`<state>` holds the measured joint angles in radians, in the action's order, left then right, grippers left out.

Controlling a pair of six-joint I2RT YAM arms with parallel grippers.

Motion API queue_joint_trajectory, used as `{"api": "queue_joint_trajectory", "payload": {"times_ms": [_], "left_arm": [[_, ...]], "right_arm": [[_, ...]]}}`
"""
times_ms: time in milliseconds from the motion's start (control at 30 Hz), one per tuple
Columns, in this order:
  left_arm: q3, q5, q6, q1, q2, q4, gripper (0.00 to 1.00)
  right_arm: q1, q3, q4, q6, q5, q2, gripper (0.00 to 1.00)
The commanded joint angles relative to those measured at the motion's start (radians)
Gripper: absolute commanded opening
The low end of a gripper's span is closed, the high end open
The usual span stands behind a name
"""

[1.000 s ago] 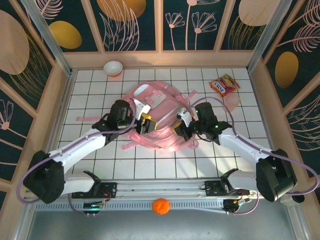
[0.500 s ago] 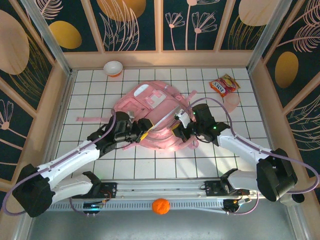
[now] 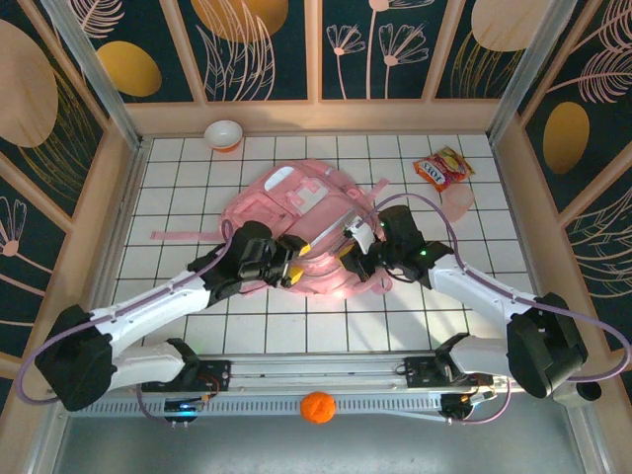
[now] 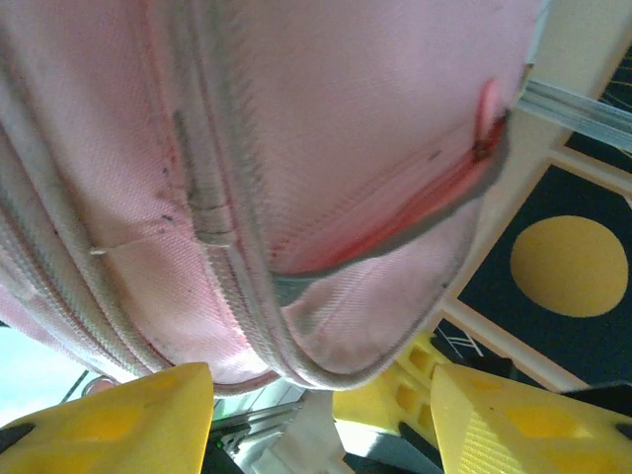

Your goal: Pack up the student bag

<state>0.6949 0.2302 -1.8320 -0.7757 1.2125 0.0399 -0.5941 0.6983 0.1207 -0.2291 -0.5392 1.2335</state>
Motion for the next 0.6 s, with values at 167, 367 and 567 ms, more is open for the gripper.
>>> {"api": "queue_joint_trajectory", "payload": {"times_ms": [167, 367, 567], "left_arm": [[0.021, 0.014, -0.131, -0.019, 0.073, -0.101, 0.42], [-0.030, 0.008, -0.098, -0.007, 0.073, -0.083, 0.00], [-0.066, -0.038, 0.026, 0.050, -0.032, 0.105, 0.00]], "right_arm": [[-0.027, 0.007, -0.016, -0.019, -0.035, -0.002, 0.00], [0.003, 0.025, 0.055, -0.043, 0.031, -0.009, 0.00], [0.055, 0.089, 0.194, -0.059, 0.185, -0.001, 0.00]]}}
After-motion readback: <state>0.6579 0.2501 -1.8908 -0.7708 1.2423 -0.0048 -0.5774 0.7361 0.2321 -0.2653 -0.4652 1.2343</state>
